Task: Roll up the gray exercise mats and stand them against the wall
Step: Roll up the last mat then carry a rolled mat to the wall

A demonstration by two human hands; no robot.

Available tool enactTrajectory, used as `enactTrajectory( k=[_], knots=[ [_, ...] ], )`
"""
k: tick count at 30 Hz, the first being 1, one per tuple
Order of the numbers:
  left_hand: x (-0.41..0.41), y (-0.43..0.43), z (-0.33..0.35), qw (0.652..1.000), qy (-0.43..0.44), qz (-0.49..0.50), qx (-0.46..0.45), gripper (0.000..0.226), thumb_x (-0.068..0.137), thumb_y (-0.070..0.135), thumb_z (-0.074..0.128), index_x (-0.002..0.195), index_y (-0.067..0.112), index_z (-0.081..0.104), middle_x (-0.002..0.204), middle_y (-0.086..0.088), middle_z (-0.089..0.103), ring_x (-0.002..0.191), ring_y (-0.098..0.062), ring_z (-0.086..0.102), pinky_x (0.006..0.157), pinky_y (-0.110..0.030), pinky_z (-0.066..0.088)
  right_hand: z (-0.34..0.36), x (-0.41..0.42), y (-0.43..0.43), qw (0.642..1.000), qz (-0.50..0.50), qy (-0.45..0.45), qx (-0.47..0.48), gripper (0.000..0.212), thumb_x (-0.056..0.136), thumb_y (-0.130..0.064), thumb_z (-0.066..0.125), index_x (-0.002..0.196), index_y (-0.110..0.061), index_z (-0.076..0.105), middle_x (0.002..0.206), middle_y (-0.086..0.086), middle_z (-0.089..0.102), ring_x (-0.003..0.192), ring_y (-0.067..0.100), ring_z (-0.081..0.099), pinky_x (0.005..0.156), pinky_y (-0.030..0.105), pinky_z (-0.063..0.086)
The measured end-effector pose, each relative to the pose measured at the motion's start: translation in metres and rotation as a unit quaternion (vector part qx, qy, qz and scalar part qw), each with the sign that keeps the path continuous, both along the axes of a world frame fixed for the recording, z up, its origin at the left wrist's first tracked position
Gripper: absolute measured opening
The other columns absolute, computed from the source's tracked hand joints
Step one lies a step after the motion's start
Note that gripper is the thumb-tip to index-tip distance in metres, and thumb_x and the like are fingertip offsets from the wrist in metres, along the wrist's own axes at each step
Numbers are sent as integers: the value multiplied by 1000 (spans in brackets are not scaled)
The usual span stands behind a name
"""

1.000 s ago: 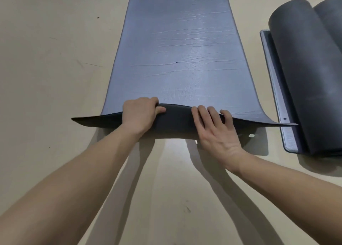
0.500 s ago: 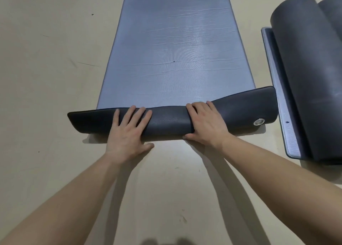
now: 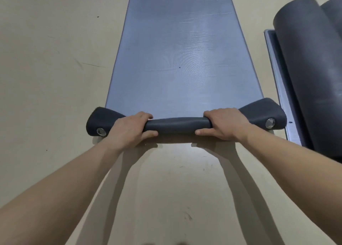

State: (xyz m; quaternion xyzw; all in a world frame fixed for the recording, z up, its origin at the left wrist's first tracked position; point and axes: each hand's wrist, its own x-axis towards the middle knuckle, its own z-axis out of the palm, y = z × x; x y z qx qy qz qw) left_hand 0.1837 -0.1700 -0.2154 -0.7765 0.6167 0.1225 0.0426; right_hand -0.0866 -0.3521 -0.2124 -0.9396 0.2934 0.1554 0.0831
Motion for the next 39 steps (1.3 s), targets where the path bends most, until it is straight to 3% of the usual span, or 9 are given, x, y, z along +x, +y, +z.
enactTrajectory(
  k=[5, 8, 14, 19, 23, 26, 29, 34, 39],
  knots=[
    [-11, -21, 15, 990, 107, 15, 93, 47, 95, 74, 41, 93, 30, 57, 89, 5, 65, 79, -14, 58, 65, -34, 40, 38, -16, -14, 972, -93, 69, 204, 69, 68, -94, 43, 83, -29, 58, 86, -8, 63, 82, 13, 60, 70, 35, 42],
    [-10, -41, 14, 982, 131, 26, 131, 47, 93, 75, 45, 82, 31, 57, 85, 8, 62, 79, -11, 58, 62, -32, 37, 24, -27, 6, 995, -69, 34, 56, 77, 70, -98, 44, 100, -28, 58, 96, -5, 64, 89, 18, 60, 71, 35, 42],
    [-6, -66, 13, 980, 99, 55, 164, 54, 91, 80, 41, 91, 30, 61, 94, 7, 64, 89, -18, 59, 75, -38, 41, 5, -19, 14, 997, -31, 25, -65, 88, 63, -101, 45, 119, -33, 47, 100, -2, 62, 91, 26, 62, 67, 36, 37],
    [-57, -43, -14, 971, -108, -48, -208, 43, 99, 50, 50, 114, 13, 65, 114, -13, 65, 95, -37, 61, 77, -47, 49, 25, 18, -49, 991, -25, 54, 120, 81, 59, -99, 55, 114, -41, 62, 107, -10, 69, 96, 20, 60, 80, 38, 45],
    [-69, -28, -36, 990, -100, -61, -82, 102, 77, 74, 68, 152, 9, 40, 152, -13, 47, 137, -32, 48, 119, -46, 33, 9, 20, -47, 999, -13, -6, -48, 90, 71, -96, 38, 141, -41, 57, 125, 2, 59, 116, 27, 53, 100, 44, 38],
    [-49, -52, -28, 996, -43, -57, -59, 99, 78, 66, 75, 154, 14, 37, 151, -6, 48, 132, -28, 49, 114, -39, 34, -20, -5, -10, 975, -4, -152, -163, 89, 83, -86, 36, 138, -21, 60, 128, 14, 59, 117, 38, 55, 103, 49, 40],
    [-32, -77, -13, 998, 37, -43, -14, 93, 74, 66, 77, 150, 25, 43, 145, 3, 55, 125, -23, 54, 106, -40, 44, -35, -16, -5, 984, 15, -73, -163, 120, 60, -88, 64, 152, -15, 39, 146, 17, 48, 135, 39, 45, 117, 54, 31],
    [-30, -70, -18, 995, -95, -6, -29, 105, 67, 70, 77, 151, 29, 28, 143, -5, 53, 123, -31, 56, 111, -48, 39, 5, 32, -46, 998, -15, -7, -65, 81, 62, -63, 80, 132, -33, 52, 116, -1, 62, 104, 26, 60, 79, 37, 43],
    [-17, -68, 10, 999, -35, -8, 34, 73, 65, 59, 76, 127, 37, 43, 104, 6, 65, 87, -21, 63, 79, -40, 55, 44, 47, -58, 992, -42, 73, 93, 54, 56, -57, 88, 98, -31, 67, 88, -10, 68, 80, 14, 63, 71, 33, 53]
  ],
)
